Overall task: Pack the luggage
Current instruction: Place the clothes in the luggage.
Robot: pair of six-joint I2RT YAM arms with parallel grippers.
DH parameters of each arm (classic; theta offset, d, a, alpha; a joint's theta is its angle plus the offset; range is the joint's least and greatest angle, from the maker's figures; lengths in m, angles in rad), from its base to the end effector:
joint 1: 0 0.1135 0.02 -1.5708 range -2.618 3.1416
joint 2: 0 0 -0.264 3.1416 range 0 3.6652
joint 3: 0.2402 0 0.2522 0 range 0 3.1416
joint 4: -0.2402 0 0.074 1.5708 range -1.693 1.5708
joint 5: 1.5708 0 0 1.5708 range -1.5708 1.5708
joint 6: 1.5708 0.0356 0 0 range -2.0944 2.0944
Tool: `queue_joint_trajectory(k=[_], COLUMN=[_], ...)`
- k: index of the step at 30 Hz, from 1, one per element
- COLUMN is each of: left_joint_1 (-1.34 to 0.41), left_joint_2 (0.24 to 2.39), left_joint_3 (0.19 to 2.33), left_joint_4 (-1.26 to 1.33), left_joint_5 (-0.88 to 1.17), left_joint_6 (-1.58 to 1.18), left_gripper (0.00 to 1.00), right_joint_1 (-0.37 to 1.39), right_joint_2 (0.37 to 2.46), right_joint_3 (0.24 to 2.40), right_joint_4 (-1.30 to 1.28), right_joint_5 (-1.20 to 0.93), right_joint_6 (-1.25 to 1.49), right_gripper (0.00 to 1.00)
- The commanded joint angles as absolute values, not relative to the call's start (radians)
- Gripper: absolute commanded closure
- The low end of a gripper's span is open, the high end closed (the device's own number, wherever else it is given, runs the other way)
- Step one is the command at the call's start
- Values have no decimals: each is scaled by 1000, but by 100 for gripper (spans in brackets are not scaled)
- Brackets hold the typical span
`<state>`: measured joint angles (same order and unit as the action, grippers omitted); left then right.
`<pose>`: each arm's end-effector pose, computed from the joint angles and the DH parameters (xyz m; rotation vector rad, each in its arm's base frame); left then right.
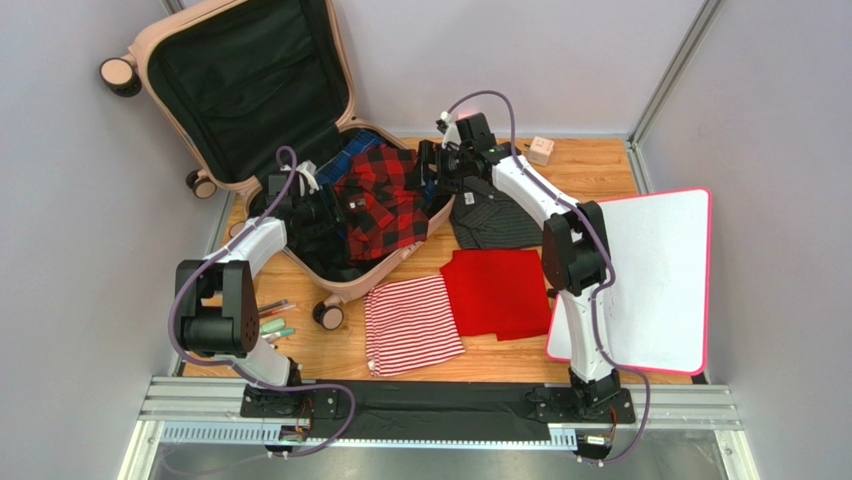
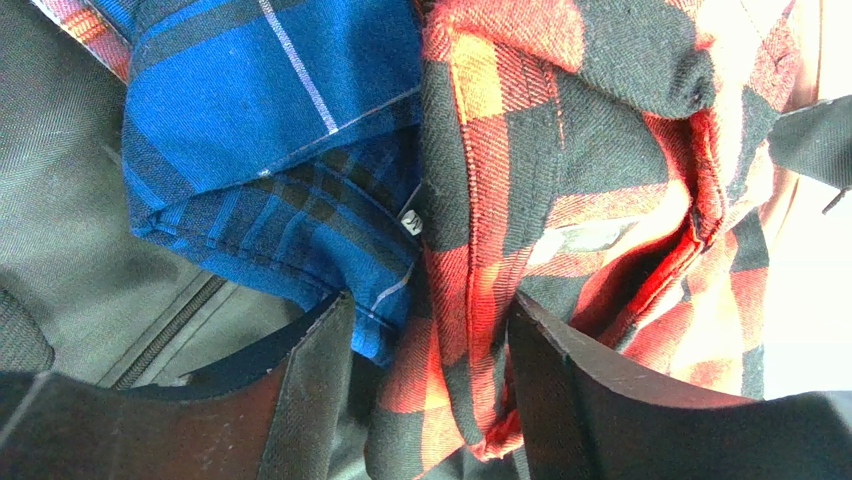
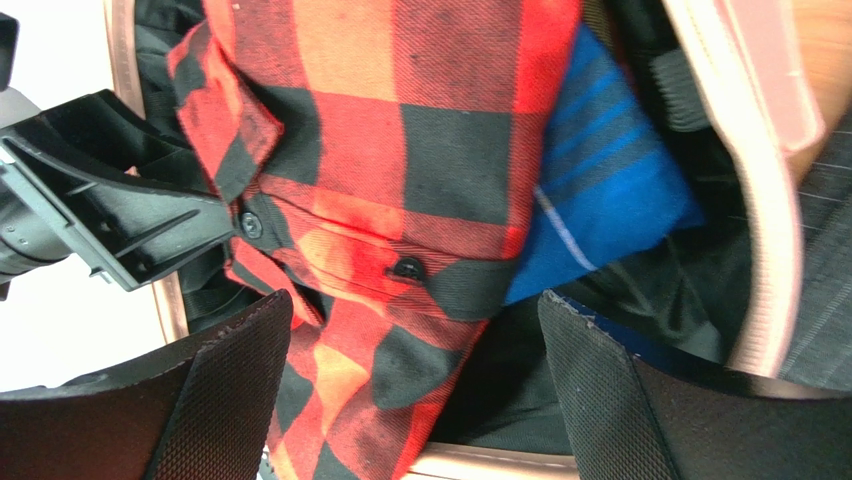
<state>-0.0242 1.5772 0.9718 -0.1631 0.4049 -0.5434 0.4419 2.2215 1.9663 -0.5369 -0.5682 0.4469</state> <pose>0.3335 -0.0221 0.2132 -0.4099 2.3492 -0.7503 0.4484 0.2333 0.2457 -0.2885 2.4601 1.0822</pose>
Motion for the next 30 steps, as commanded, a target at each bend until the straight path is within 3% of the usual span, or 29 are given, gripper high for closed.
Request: queue_joint_trajectory(k=[1, 18, 30], left_joint_1=[-29, -29, -29], left_joint_2=[1586, 1578, 1563], left_joint_3=[988, 988, 976], left_joint_4=[-164, -176, -195], left_joint_5=[396, 399, 391], left_joint_6=[-511, -505, -488], left_gripper=[36, 36, 36], right_joint_1=[448, 494, 489], right_joint_2=[2238, 2307, 2306], right_joint_3=[1993, 1999, 1997], right_joint_4=[-502, -448, -457], right_joint_5=[-583, -574, -497], right_joint_6=[475, 523, 483], right_gripper=[8, 17, 9])
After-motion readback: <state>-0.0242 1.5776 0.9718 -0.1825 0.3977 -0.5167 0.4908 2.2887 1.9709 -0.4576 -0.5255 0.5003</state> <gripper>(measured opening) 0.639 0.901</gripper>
